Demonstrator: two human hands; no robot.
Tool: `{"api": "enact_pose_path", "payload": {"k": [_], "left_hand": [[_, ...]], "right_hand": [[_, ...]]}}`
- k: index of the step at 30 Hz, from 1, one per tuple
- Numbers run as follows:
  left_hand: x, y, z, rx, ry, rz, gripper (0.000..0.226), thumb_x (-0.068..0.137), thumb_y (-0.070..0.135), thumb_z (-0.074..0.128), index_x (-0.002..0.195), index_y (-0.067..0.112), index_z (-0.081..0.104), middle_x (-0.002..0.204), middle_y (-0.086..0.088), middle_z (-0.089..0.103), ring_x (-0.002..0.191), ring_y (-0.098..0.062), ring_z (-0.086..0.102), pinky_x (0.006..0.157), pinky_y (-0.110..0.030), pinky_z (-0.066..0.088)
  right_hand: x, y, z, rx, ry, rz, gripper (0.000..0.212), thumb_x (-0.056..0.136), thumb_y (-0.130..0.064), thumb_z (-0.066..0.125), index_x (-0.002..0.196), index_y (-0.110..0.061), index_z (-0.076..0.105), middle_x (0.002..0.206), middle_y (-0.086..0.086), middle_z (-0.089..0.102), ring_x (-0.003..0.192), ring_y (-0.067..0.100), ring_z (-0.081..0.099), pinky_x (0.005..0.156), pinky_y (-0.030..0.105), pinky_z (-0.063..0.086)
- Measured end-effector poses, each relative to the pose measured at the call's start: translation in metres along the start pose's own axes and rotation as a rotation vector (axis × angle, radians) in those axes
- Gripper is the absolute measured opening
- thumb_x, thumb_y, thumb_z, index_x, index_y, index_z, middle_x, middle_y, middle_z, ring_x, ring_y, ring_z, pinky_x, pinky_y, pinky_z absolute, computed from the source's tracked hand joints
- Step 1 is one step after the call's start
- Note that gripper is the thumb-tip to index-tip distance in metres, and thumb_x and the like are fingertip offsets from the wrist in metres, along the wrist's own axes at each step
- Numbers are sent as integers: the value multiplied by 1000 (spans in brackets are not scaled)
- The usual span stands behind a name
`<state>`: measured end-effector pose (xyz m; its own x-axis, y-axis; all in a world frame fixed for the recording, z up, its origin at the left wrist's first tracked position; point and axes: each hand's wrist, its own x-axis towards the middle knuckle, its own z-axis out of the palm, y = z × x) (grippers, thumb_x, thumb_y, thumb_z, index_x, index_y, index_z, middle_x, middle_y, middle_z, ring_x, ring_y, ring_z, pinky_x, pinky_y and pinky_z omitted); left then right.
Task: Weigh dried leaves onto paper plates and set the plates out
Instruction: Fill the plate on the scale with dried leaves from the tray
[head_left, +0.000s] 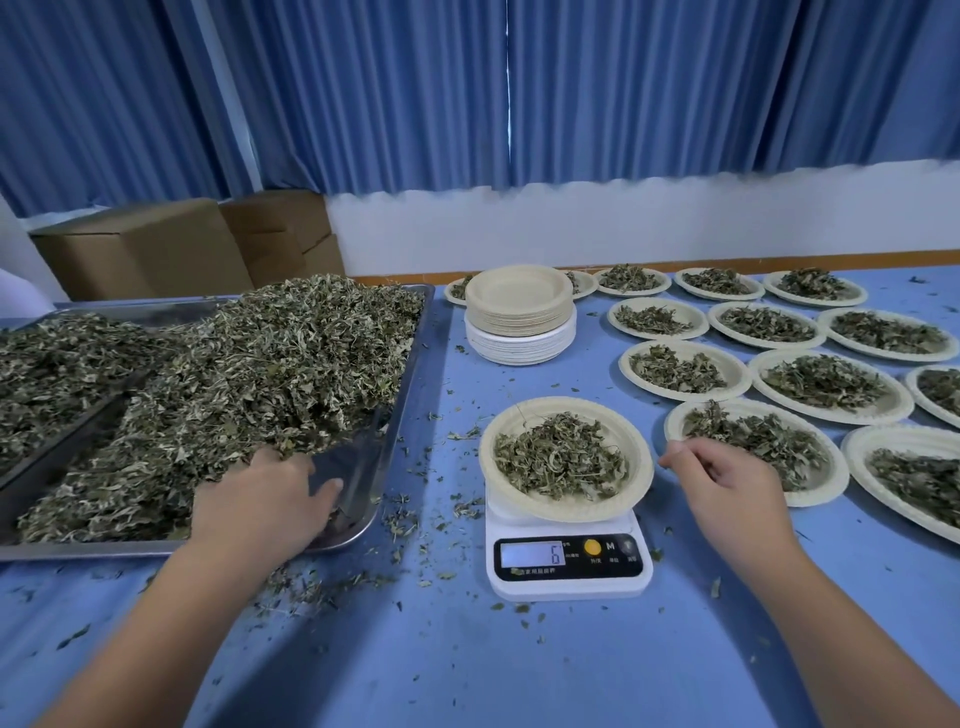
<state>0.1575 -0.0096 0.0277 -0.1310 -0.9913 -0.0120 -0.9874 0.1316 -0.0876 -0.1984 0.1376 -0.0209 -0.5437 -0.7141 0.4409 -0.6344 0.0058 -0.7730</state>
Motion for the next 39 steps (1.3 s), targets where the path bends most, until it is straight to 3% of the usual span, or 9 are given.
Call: {"api": "enact_pose_path", "payload": {"k": [3,5,10,12,14,17,28,32,39], "left_hand": [[-2,-1,8,-157,-110,21,59,93,68,28,125,25,54,112,-3,58,96,-23,61,86,-37,51],[-5,2,9,-262,-147,82,55,94,65,29,120,25,56,93,3,63,80,-13,61,72,-28,50],[-12,7,1,-533,-39,180,26,96,52,43,101,35,62,77,9,64,57,-9,61,46,-18,40],[-15,5,-1,-447,102,168,30,97,51,42,100,31,64,79,9,62,59,-9,59,50,-22,44],[-17,4,1,-275,186,106,40,96,57,35,103,28,62,85,7,60,69,-14,61,64,-29,53],[-24,9,7,-238,72,75,55,95,64,26,104,23,61,80,3,61,73,-16,62,72,-33,56],[-36,26,19,-283,196,213,46,96,60,32,93,23,60,79,5,57,70,-14,57,58,-30,47],[-31,24,20,-364,208,229,42,95,57,38,85,22,60,63,2,55,53,-10,51,46,-27,34],[-11,14,14,-511,159,225,38,97,41,49,68,18,58,45,1,49,34,-6,37,41,-25,28]], "right_hand": [[-1,1,1,-6,14,-2,30,95,-19,56,67,-25,66,50,-24,54,52,-5,51,49,8,34],[-1,1,0,-20,17,2,30,95,-19,56,67,-26,66,52,-24,55,53,-5,52,49,10,35],[-1,3,-1,-28,25,-11,32,94,-21,56,66,-32,64,51,-22,55,54,-5,52,51,8,36],[-1,4,0,-16,24,-2,32,95,-22,56,66,-33,64,49,-17,54,51,-2,50,50,9,36],[-1,5,0,-11,24,2,32,95,-23,56,65,-32,64,48,-15,53,49,-1,49,50,10,36],[-2,4,-1,-12,26,-7,32,95,-21,56,66,-30,64,51,-22,55,52,-4,51,50,8,36],[-1,7,0,-8,26,-11,33,94,-22,56,64,-34,63,61,-9,61,59,3,54,53,12,38],[-1,6,0,-2,20,-5,33,94,-23,56,65,-33,64,63,-12,62,61,2,55,53,12,38],[-1,5,-1,-11,8,-3,32,95,-24,55,66,-34,64,57,-5,58,55,6,52,50,19,37]]}}
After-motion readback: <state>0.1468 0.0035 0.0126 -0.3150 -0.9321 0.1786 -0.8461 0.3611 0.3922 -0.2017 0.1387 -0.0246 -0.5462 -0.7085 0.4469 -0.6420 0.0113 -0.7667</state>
